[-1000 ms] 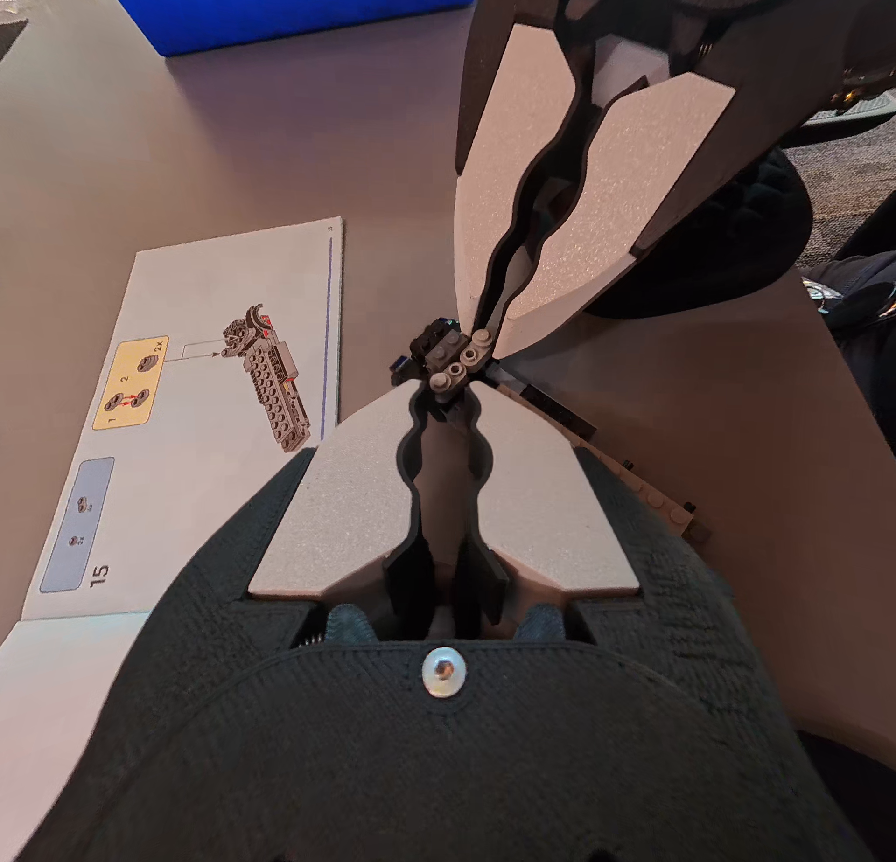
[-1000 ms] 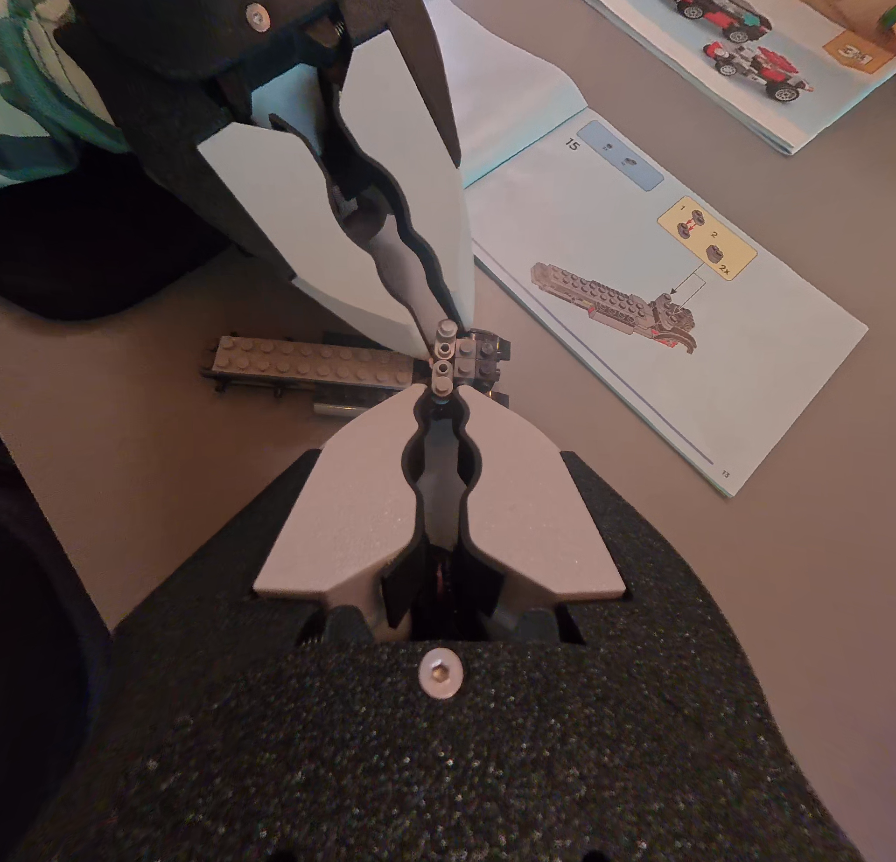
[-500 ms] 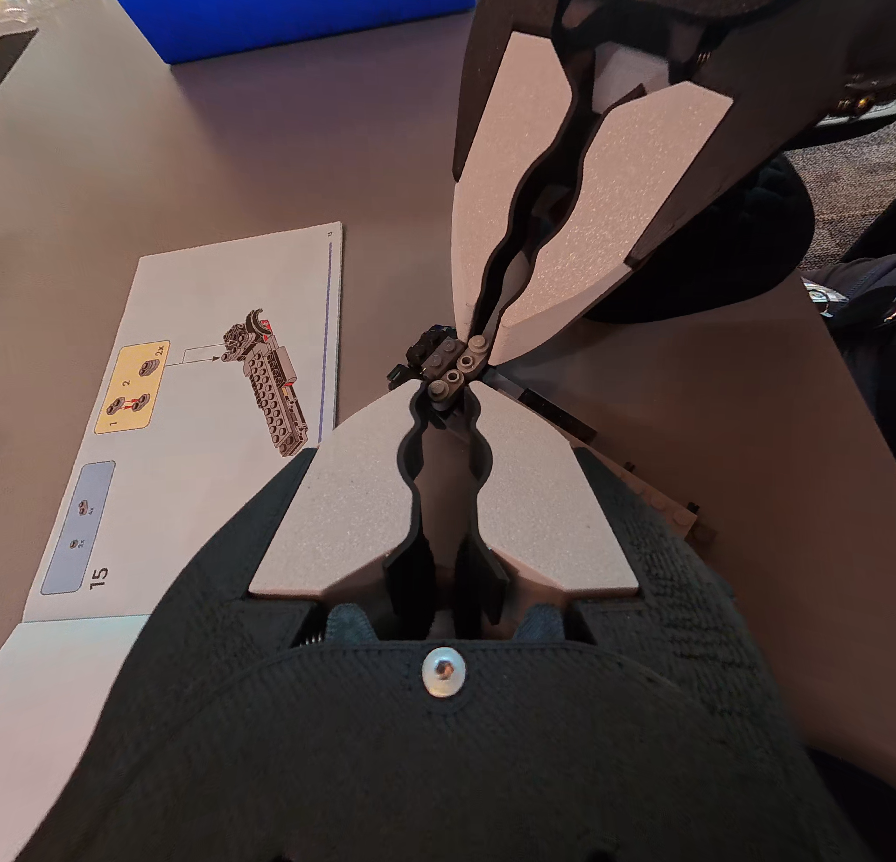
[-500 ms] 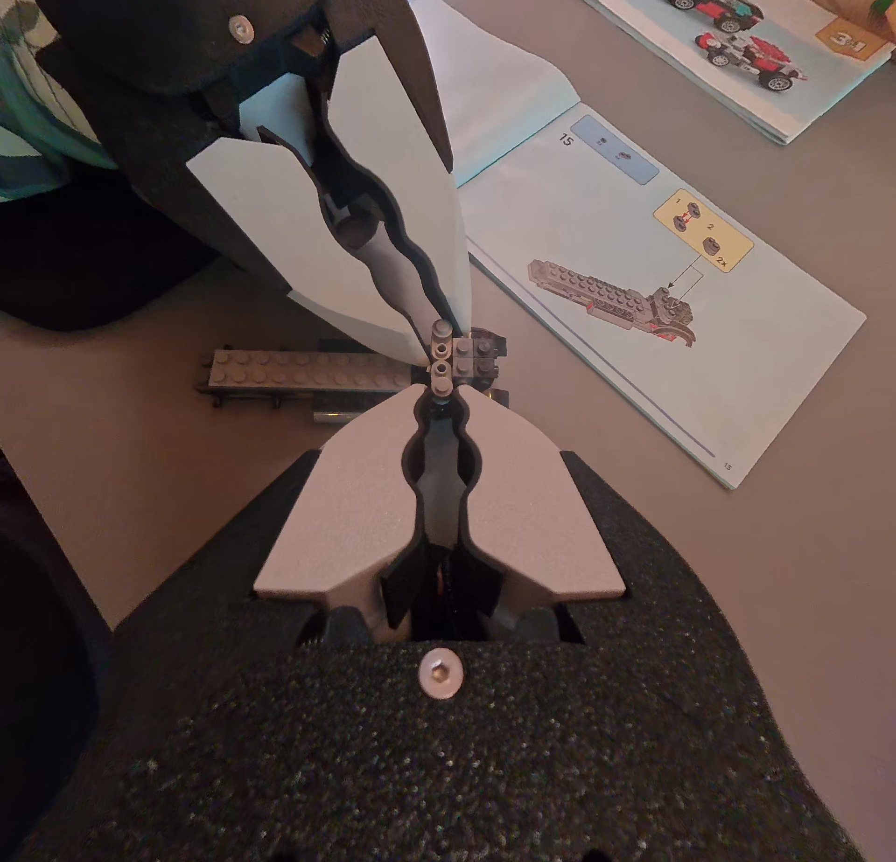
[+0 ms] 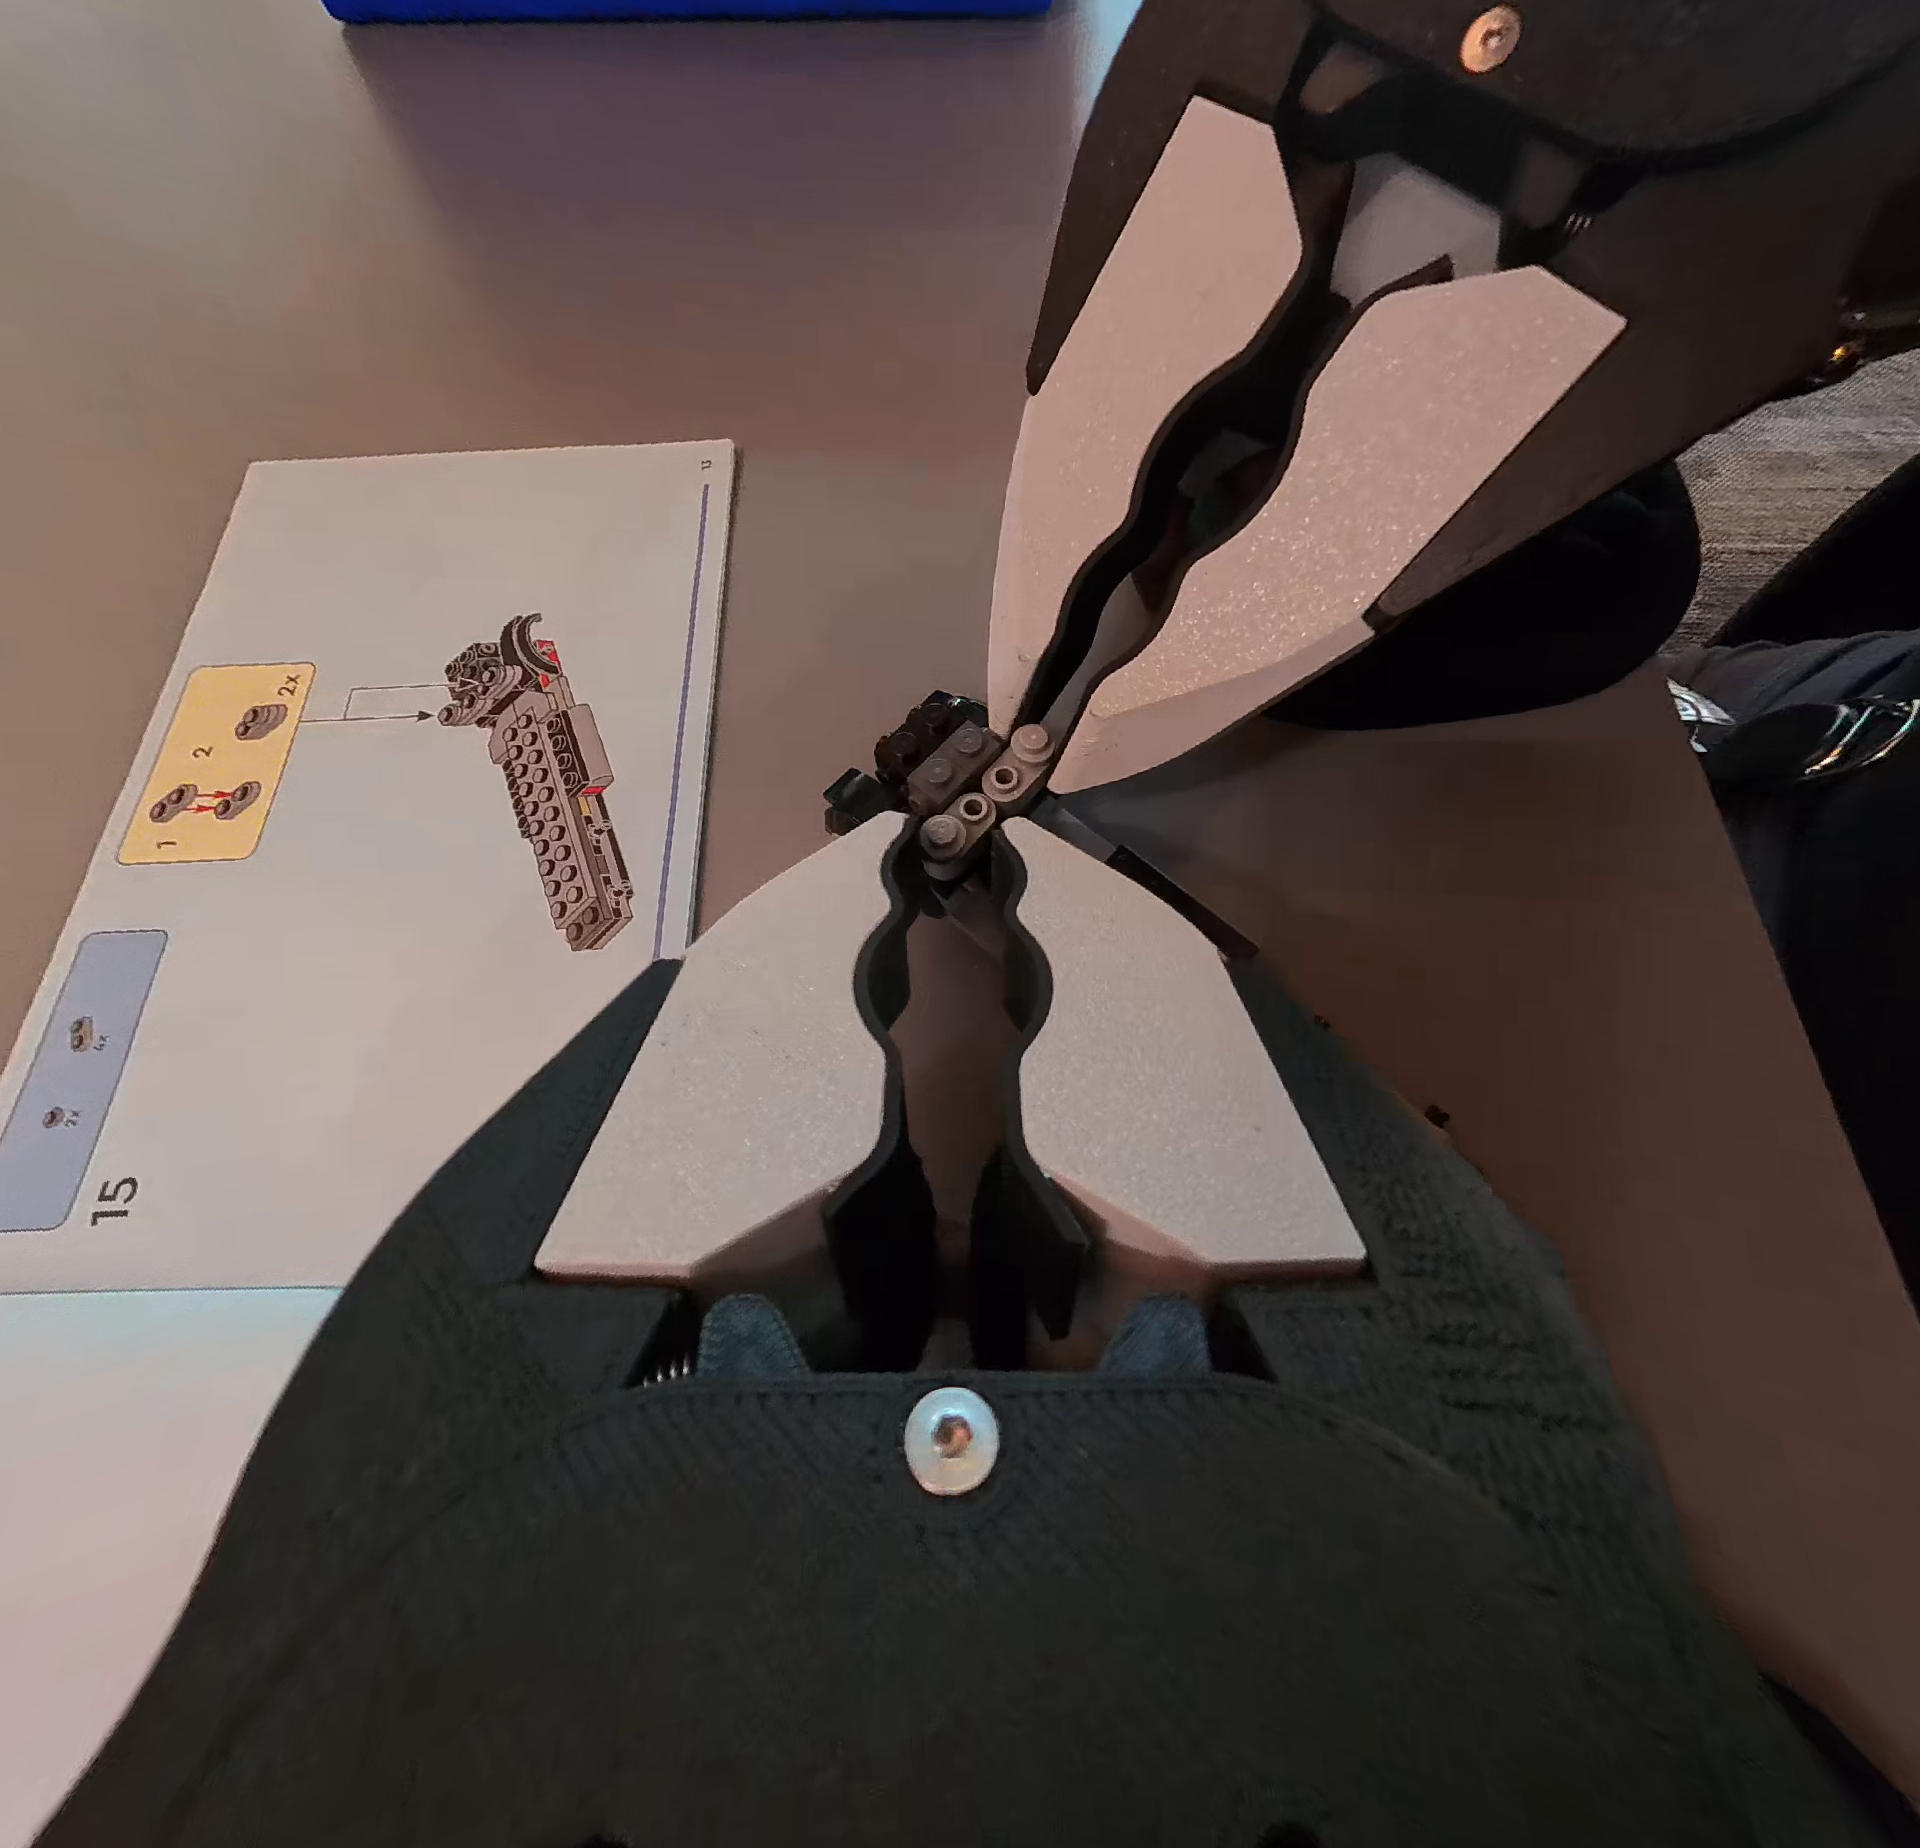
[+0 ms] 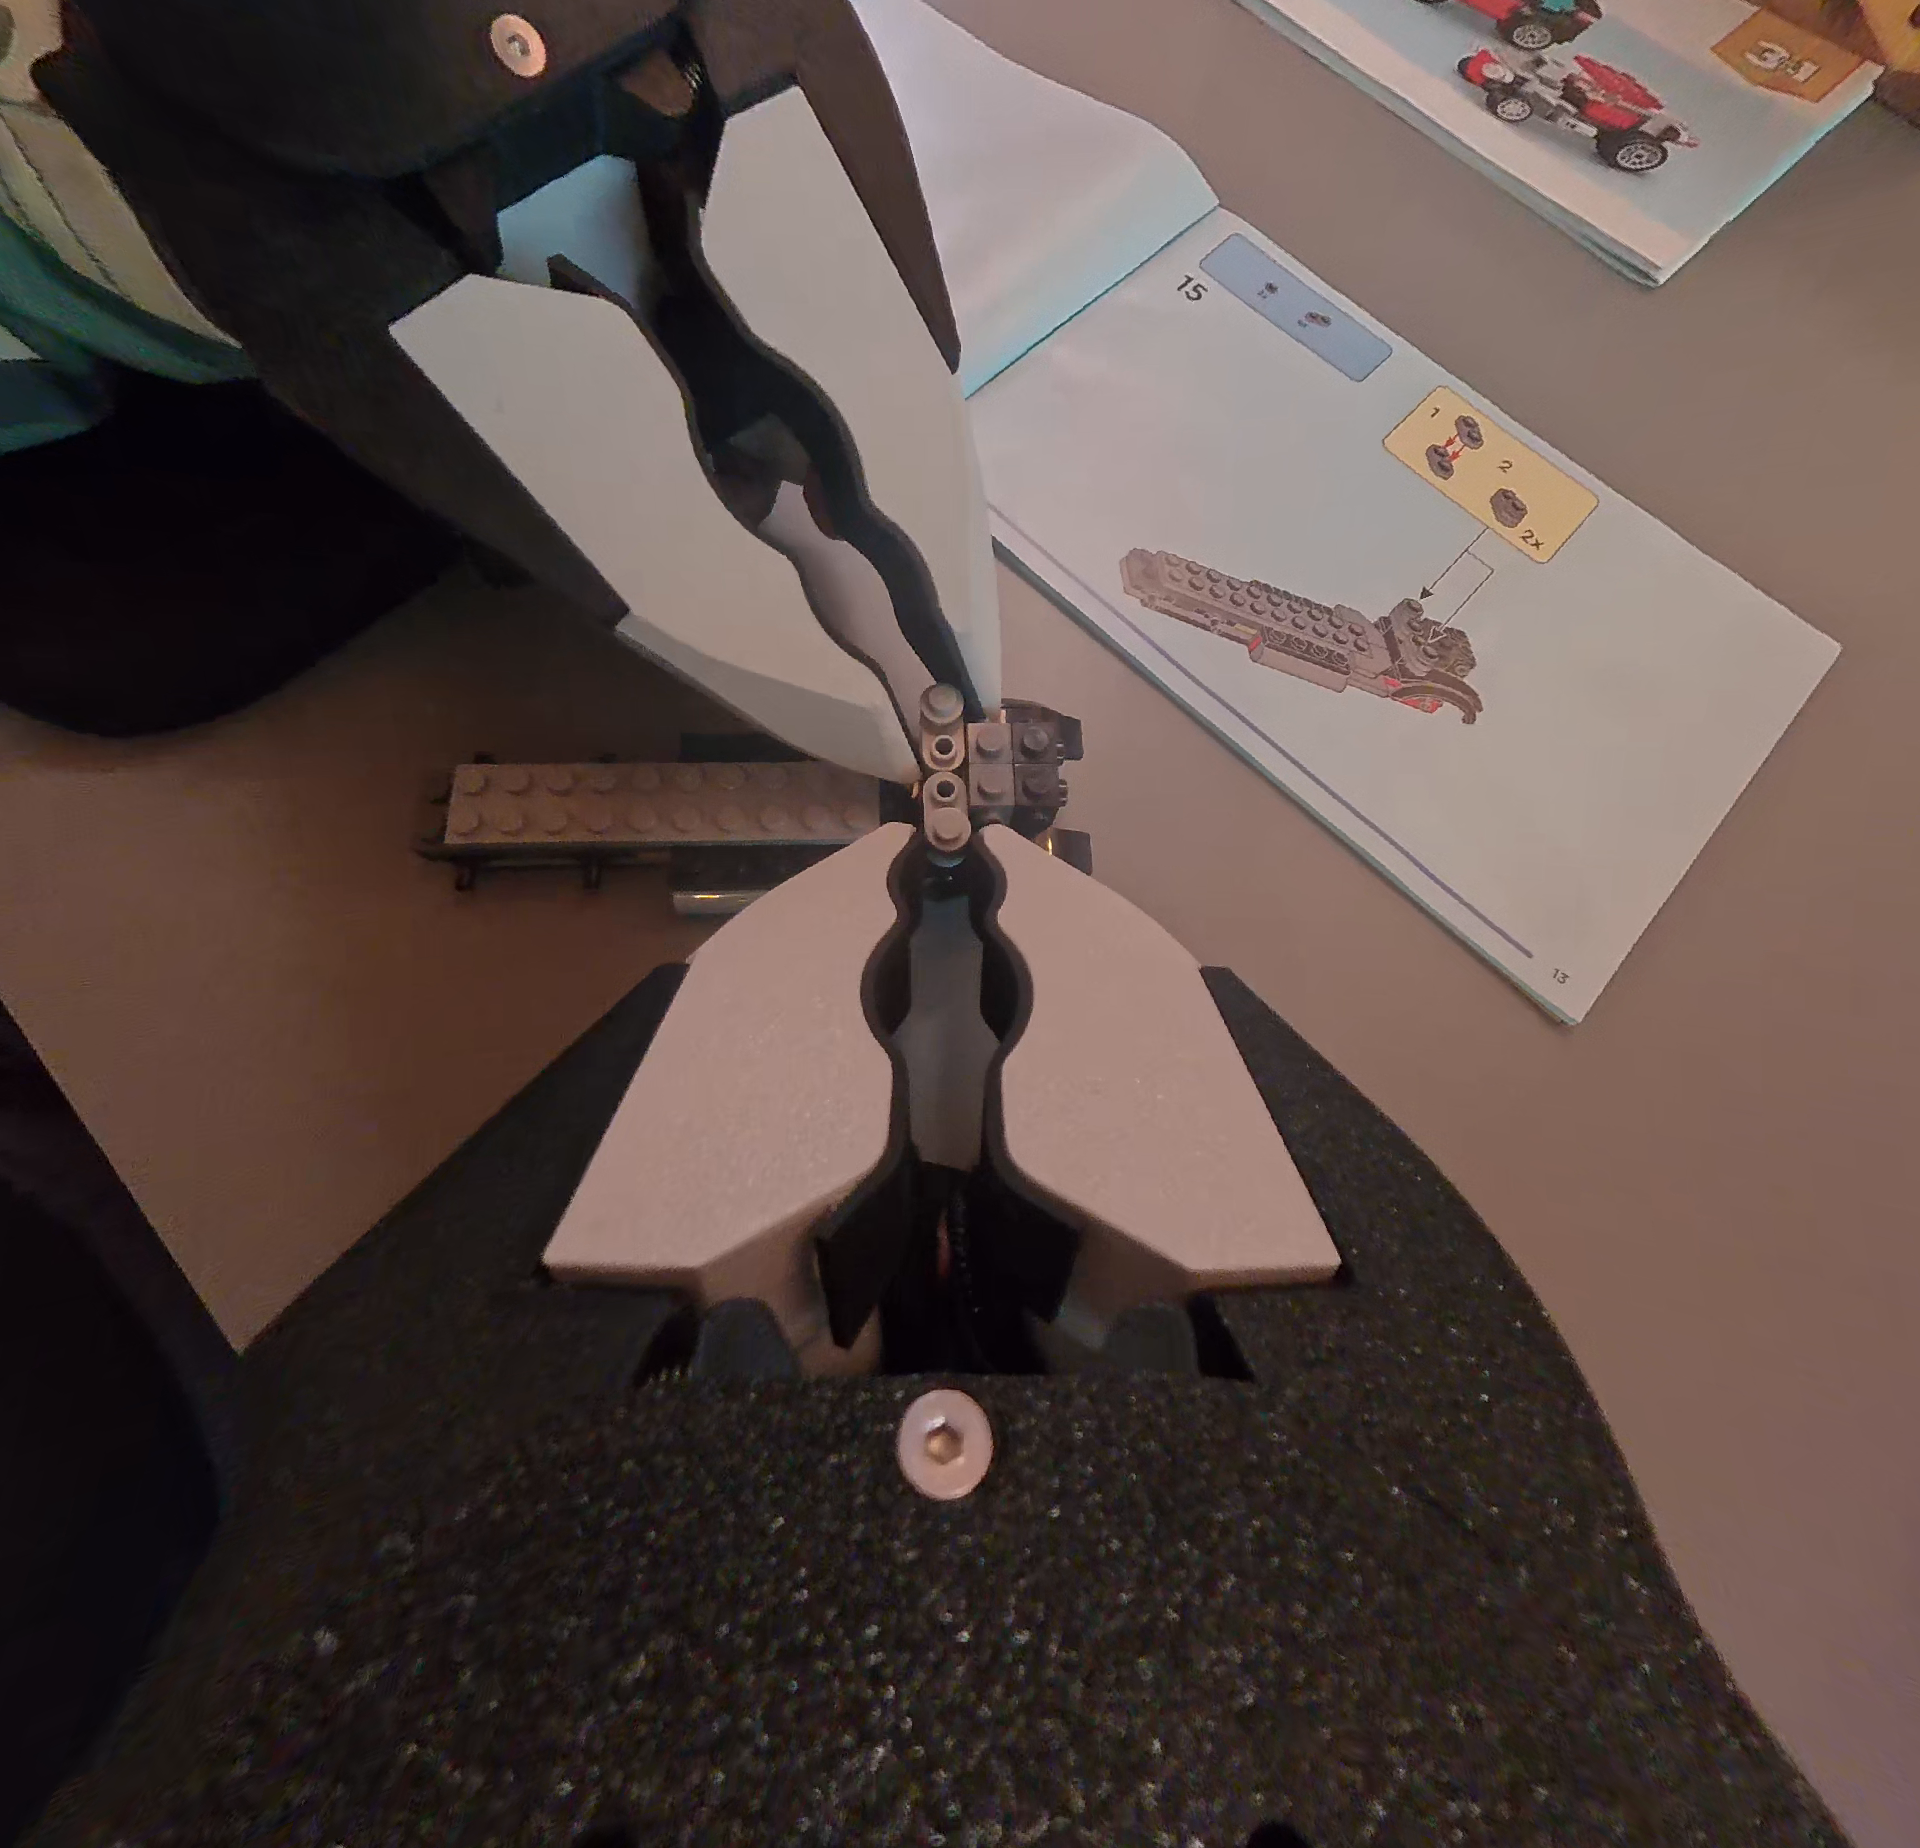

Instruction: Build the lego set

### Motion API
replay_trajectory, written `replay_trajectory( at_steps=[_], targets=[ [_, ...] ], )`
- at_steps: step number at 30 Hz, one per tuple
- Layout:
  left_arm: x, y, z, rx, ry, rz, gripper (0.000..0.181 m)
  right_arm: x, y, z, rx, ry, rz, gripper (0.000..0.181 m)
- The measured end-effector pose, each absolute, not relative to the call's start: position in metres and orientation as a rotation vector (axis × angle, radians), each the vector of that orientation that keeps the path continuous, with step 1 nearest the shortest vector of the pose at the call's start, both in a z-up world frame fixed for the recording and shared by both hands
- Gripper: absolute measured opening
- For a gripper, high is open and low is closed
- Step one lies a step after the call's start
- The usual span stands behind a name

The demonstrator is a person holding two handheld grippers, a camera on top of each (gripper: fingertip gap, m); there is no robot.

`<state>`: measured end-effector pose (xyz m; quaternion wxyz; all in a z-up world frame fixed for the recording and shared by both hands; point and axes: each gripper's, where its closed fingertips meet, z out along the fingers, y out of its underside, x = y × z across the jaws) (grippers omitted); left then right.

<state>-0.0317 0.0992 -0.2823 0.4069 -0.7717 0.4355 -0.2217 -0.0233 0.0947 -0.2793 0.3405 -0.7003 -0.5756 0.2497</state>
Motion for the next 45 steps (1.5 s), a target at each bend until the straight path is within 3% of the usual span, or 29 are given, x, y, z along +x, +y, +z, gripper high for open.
replay_trajectory(
  at_steps=[14, 28, 45],
  targets=[
    [-0.032, 0.099, -0.281, -1.970, 1.066, -0.621, 0.016, -0.022, 0.095, -0.279, -1.820, -1.497, 0.658, 0.008],
    [-0.035, 0.107, -0.271, -1.977, 0.931, -0.666, 0.013, -0.025, 0.102, -0.278, -1.852, -1.517, 0.790, 0.033],
    [-0.031, 0.102, -0.275, -2.053, 0.984, -0.681, 0.007, -0.026, 0.102, -0.280, -1.847, -1.525, 0.775, 0.029]
  ],
)
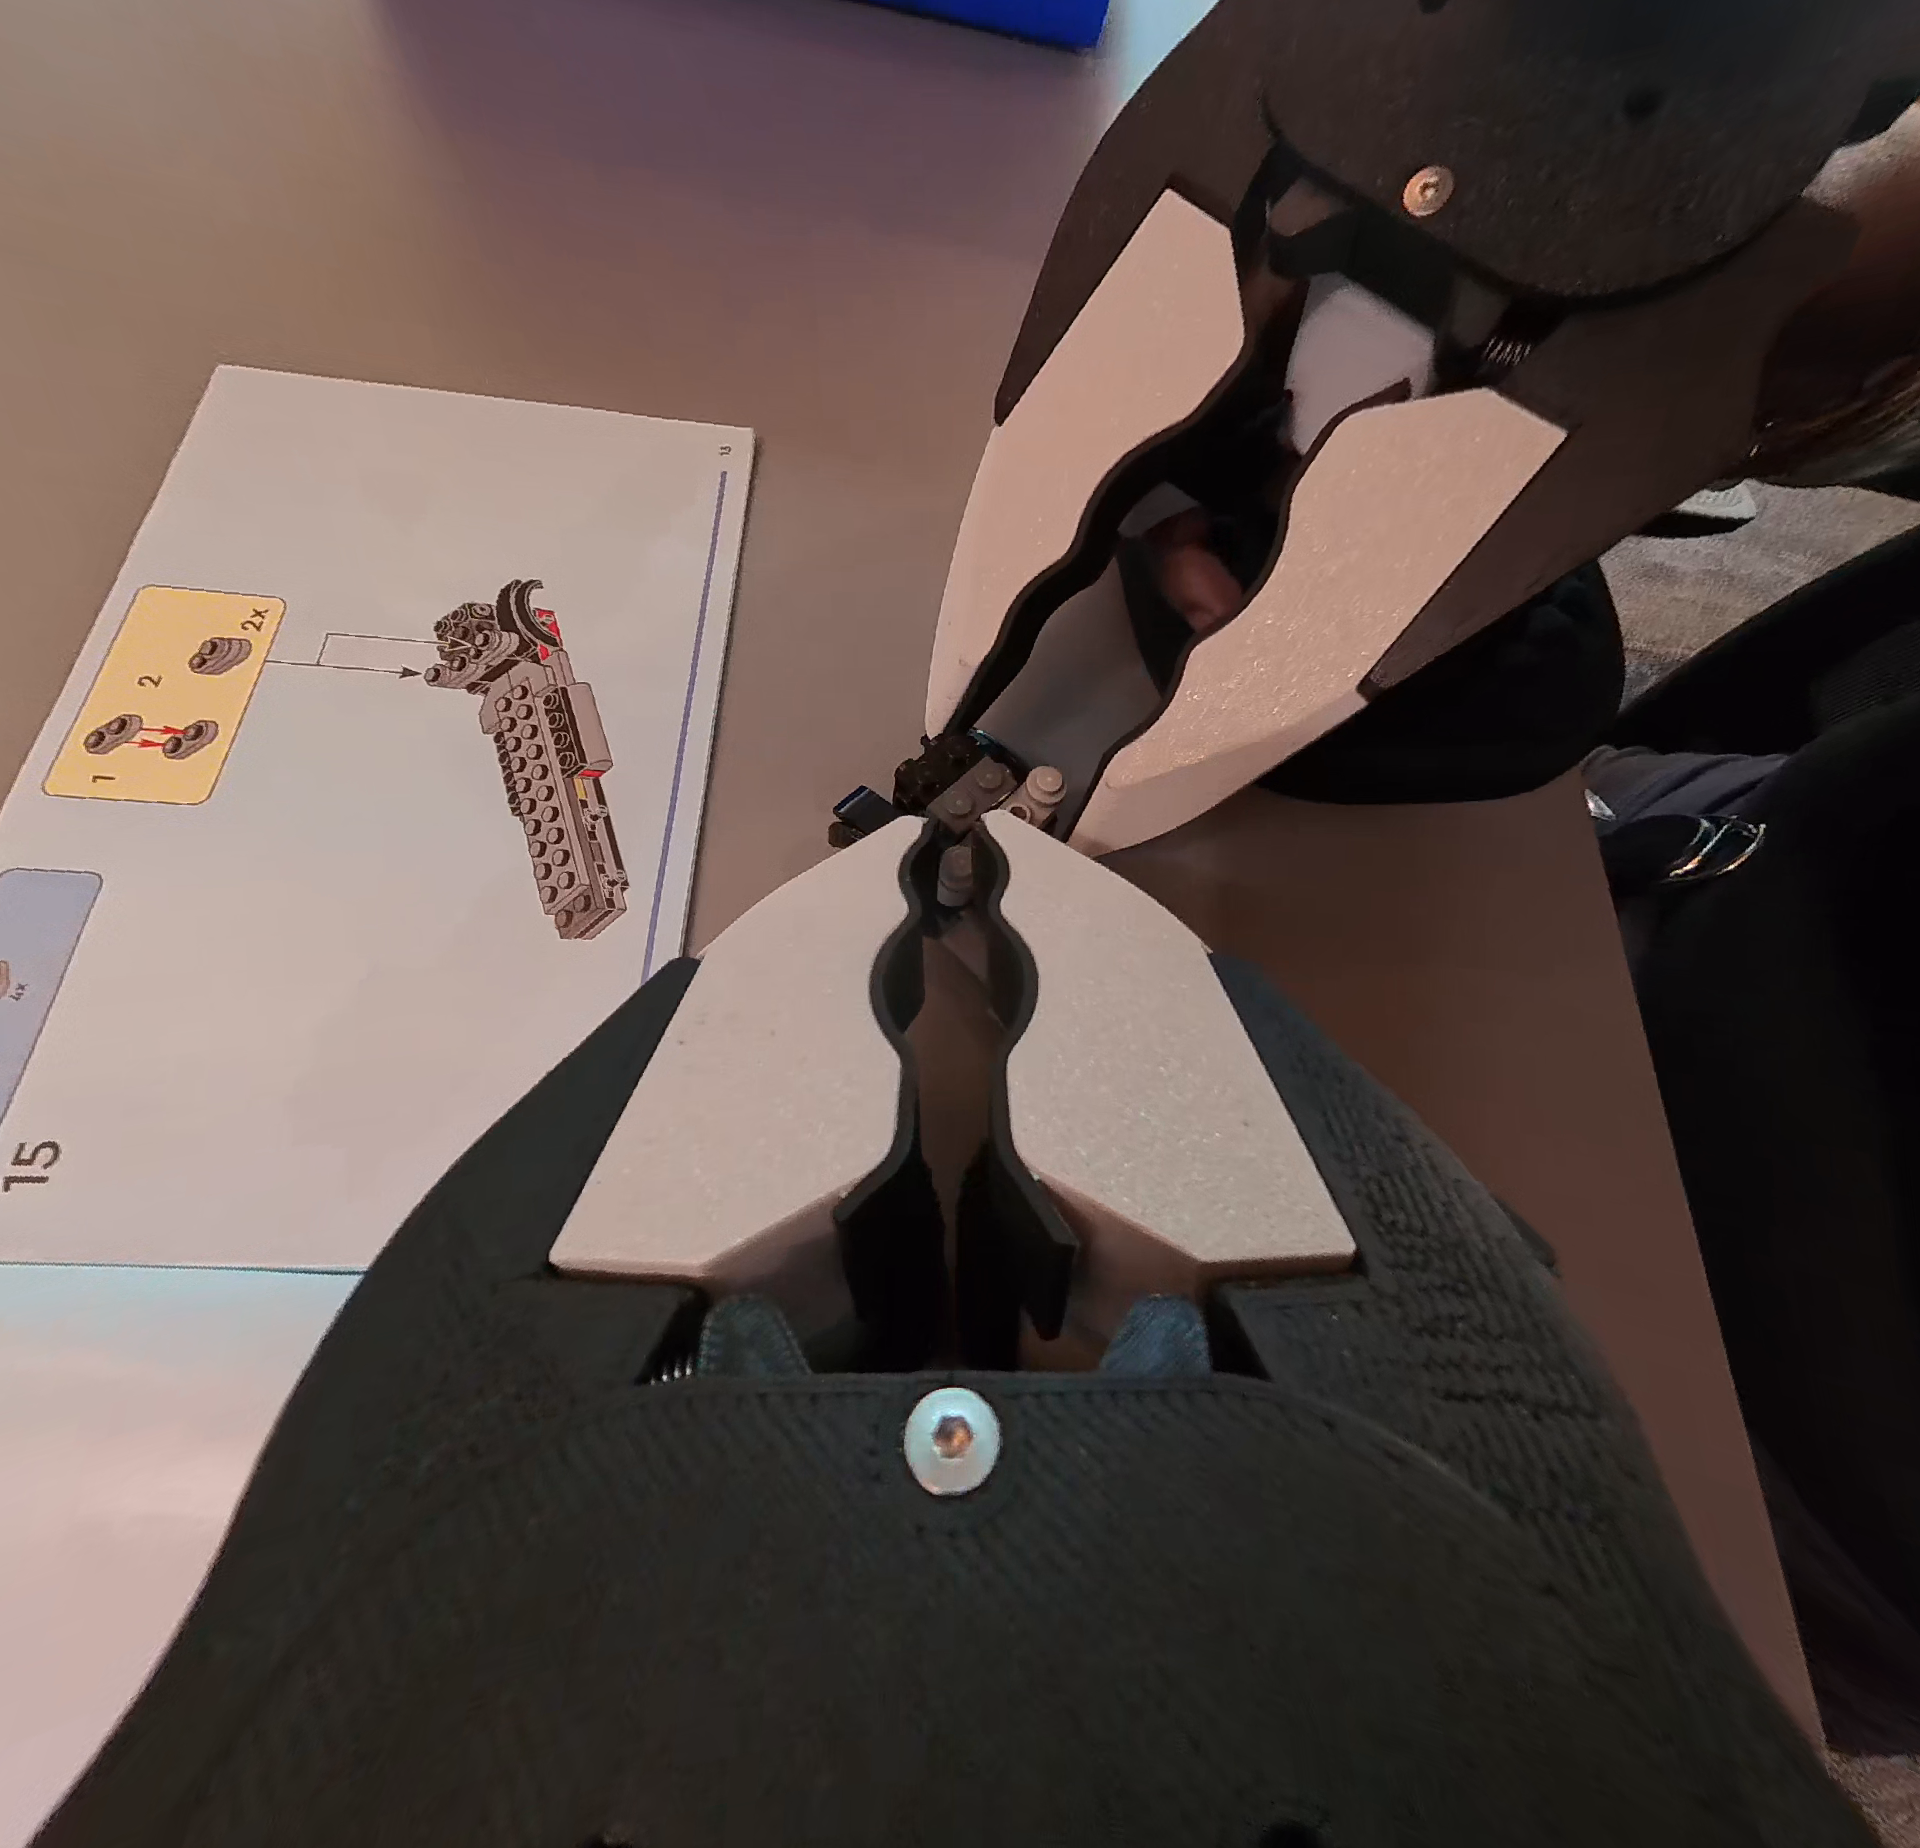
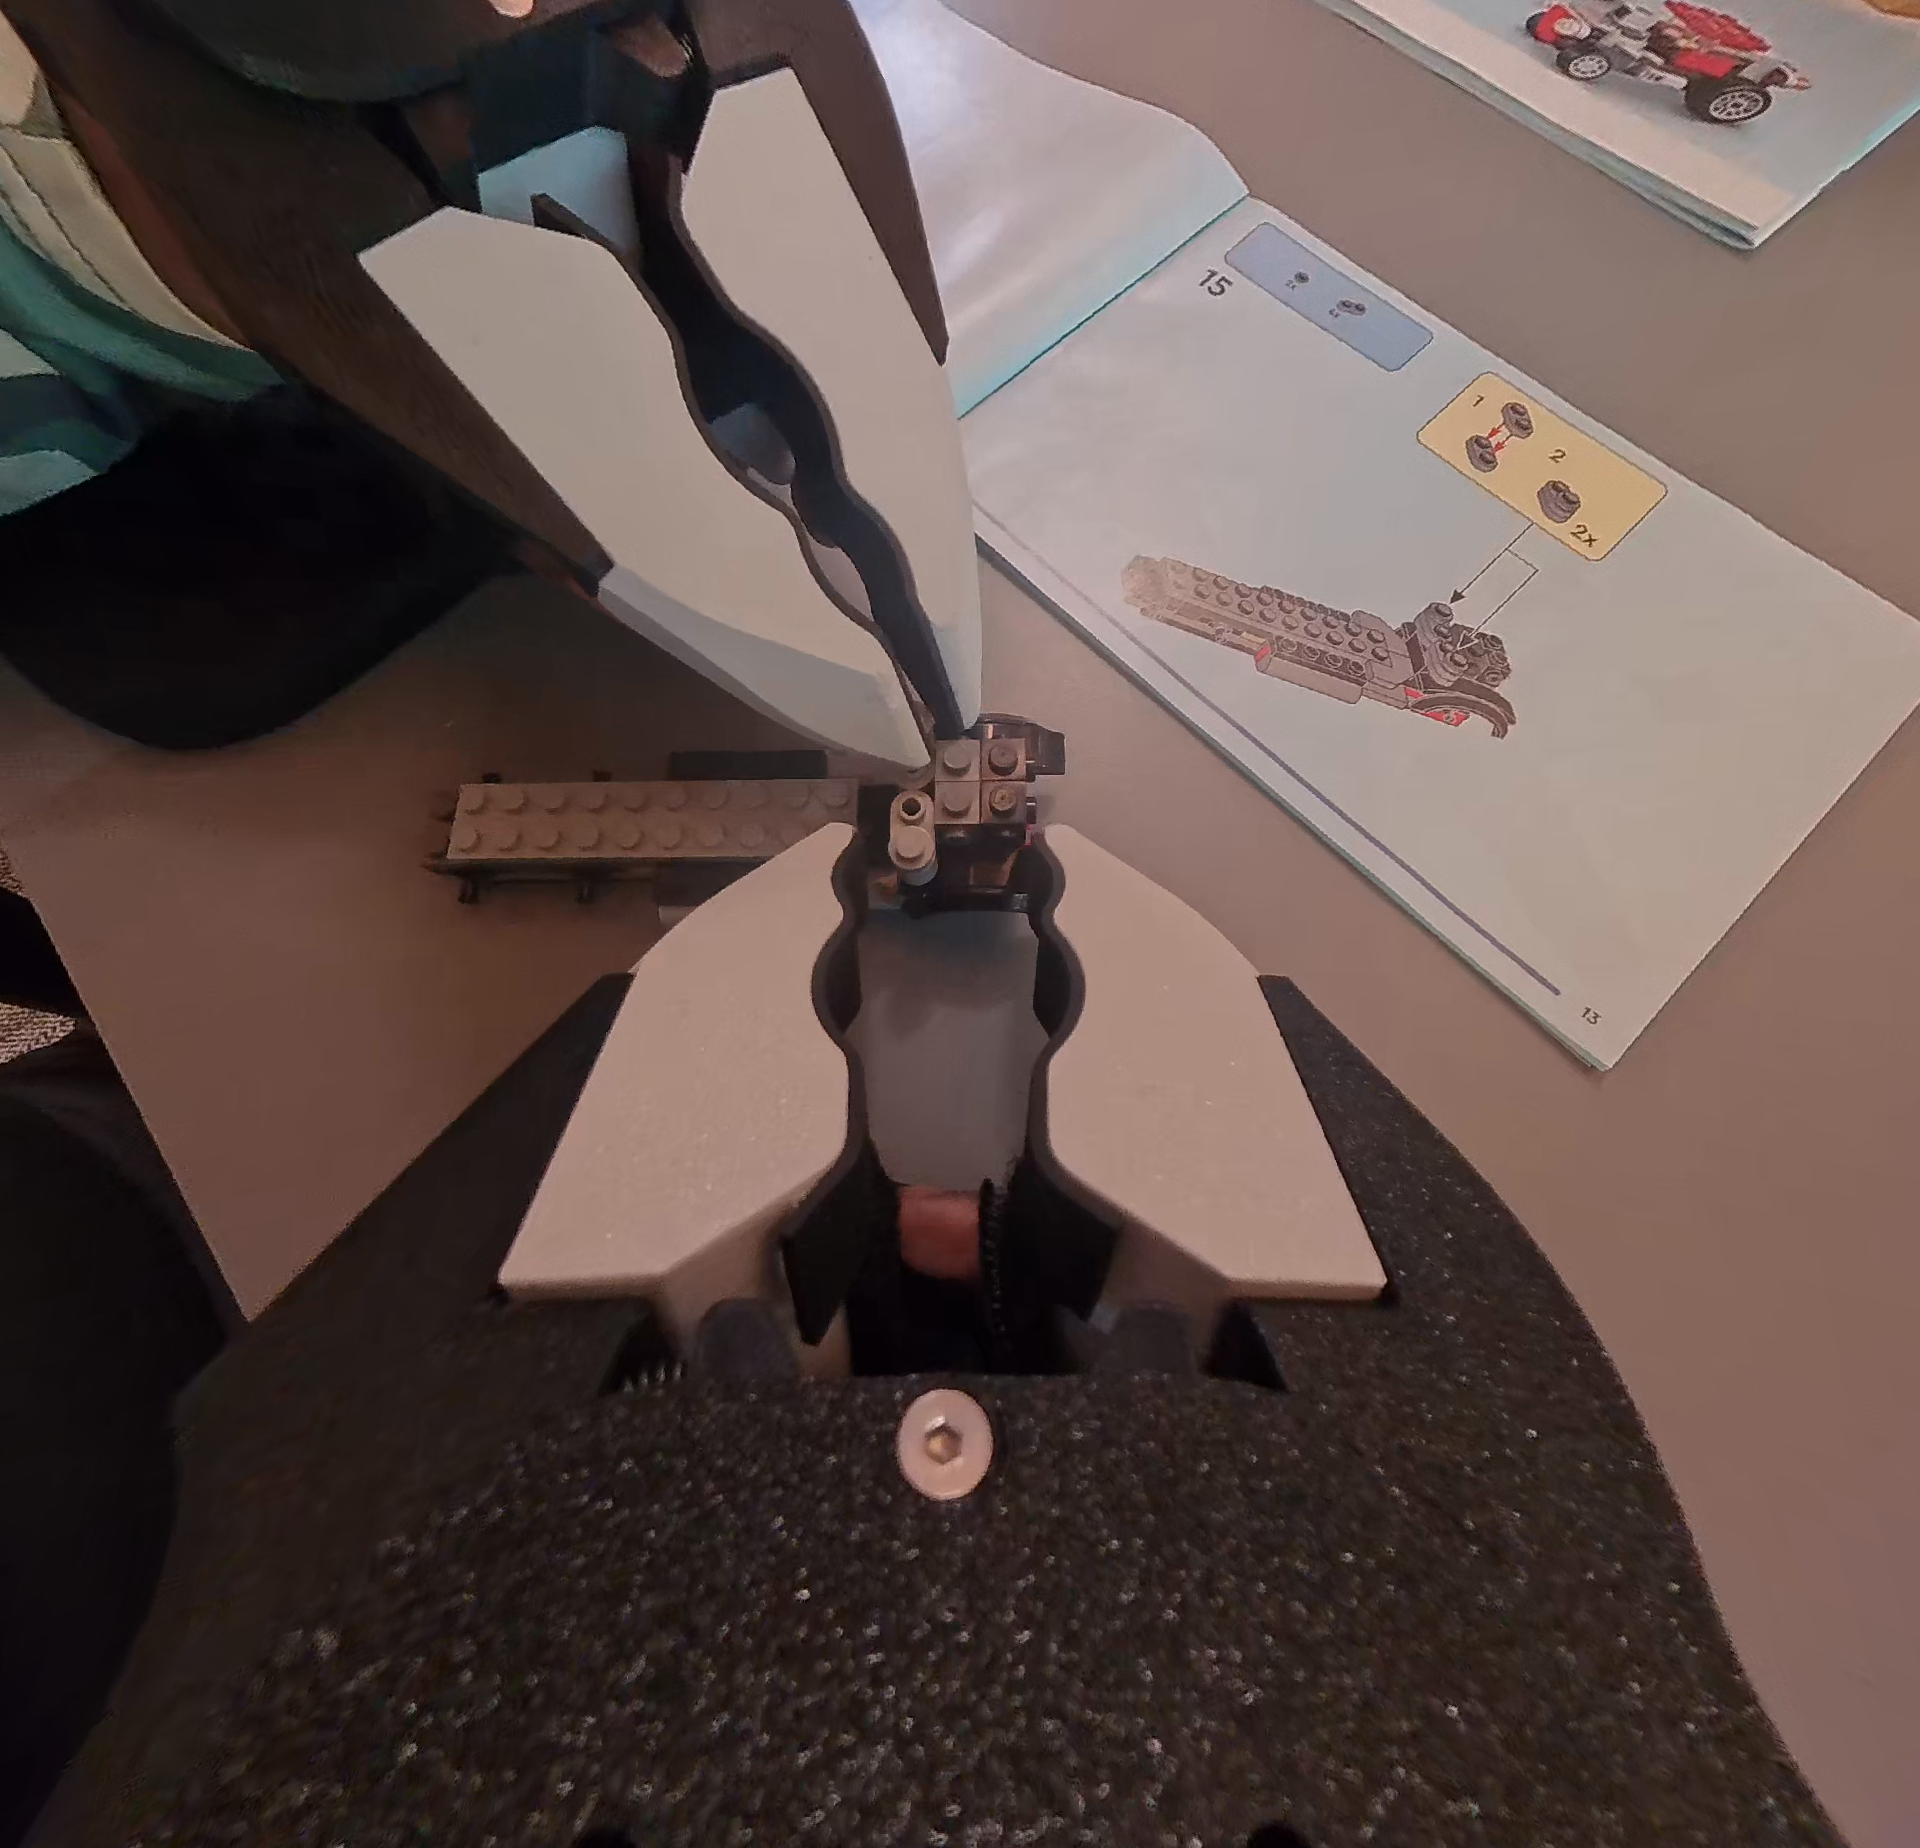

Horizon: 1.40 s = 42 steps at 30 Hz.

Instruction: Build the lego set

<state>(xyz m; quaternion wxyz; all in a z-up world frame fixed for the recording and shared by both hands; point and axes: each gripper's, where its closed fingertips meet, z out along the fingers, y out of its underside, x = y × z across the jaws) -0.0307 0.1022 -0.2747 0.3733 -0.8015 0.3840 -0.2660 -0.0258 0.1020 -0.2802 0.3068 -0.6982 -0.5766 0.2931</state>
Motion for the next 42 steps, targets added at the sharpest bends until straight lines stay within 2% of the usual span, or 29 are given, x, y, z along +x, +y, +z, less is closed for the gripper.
replay_trajectory(
  at_steps=[11, 25, 39, 40, 42],
  targets=[
    [-0.031, 0.102, -0.275, -2.068, 1.043, -0.613, 0.007, -0.027, 0.110, -0.268, -1.892, -1.373, 0.898, 0.034],
    [-0.031, 0.102, -0.275, -2.051, 1.027, -0.640, 0.007, -0.024, 0.118, -0.273, -1.975, -1.422, 0.624, 0.040],
    [-0.031, 0.102, -0.275, -2.051, 1.045, -0.643, 0.007, -0.027, 0.109, -0.273, -1.972, -1.519, 0.613, 0.022],
    [-0.031, 0.103, -0.275, -2.043, 1.049, -0.641, 0.006, -0.027, 0.111, -0.273, -1.969, -1.519, 0.612, 0.025],
    [-0.030, 0.103, -0.274, -2.016, 1.065, -0.634, 0.005, -0.024, 0.119, -0.273, -1.986, -1.493, 0.609, 0.044]
  ],
)
